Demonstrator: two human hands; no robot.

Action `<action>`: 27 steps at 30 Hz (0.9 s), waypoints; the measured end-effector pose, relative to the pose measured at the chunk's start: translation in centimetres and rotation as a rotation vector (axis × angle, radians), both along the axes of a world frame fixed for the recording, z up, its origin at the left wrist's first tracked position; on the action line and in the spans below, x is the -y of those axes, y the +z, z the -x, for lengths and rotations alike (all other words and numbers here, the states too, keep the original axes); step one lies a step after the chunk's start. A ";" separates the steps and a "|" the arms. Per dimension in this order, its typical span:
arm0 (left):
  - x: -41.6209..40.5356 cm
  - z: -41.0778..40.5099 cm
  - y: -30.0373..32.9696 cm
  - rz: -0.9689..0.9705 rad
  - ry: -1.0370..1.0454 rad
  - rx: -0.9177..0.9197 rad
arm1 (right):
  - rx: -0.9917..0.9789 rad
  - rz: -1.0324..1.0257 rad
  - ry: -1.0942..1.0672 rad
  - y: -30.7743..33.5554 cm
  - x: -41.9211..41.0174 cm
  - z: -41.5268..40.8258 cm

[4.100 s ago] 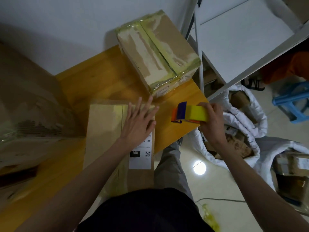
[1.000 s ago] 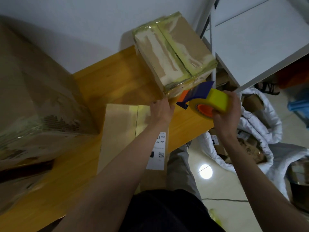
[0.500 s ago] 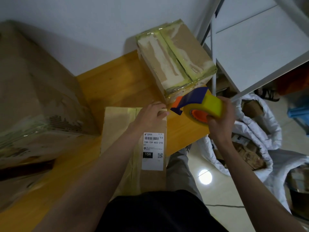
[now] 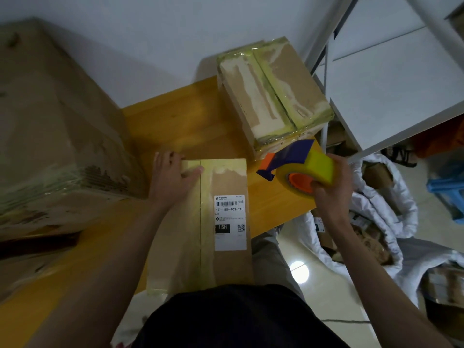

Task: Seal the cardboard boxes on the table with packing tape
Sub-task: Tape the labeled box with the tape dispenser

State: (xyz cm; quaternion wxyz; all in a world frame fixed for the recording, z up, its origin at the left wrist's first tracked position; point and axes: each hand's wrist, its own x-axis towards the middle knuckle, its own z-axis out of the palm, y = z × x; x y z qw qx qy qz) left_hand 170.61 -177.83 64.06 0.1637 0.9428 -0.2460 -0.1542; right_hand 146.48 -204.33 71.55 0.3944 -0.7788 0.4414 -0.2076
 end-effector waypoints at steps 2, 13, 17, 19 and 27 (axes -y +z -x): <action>0.6 0.4 0.0 -0.075 0.008 0.054 | 0.003 -0.012 0.007 0.1 -0.1 -0.1; 1.0 -1.3 0.4 -0.021 -0.084 -0.096 | 0.022 0.016 0.042 1.0 0.0 -1.2; -2.7 -1.8 1.6 -0.116 -0.092 -0.122 | 0.051 -0.008 0.061 1.5 0.1 -1.2; -4.2 -1.6 1.4 -0.112 -0.052 -0.146 | 0.071 -0.044 0.047 1.9 -0.2 -1.2; -3.6 -0.3 1.2 0.031 0.153 -0.199 | 0.155 -0.456 -0.164 2.9 0.4 -0.4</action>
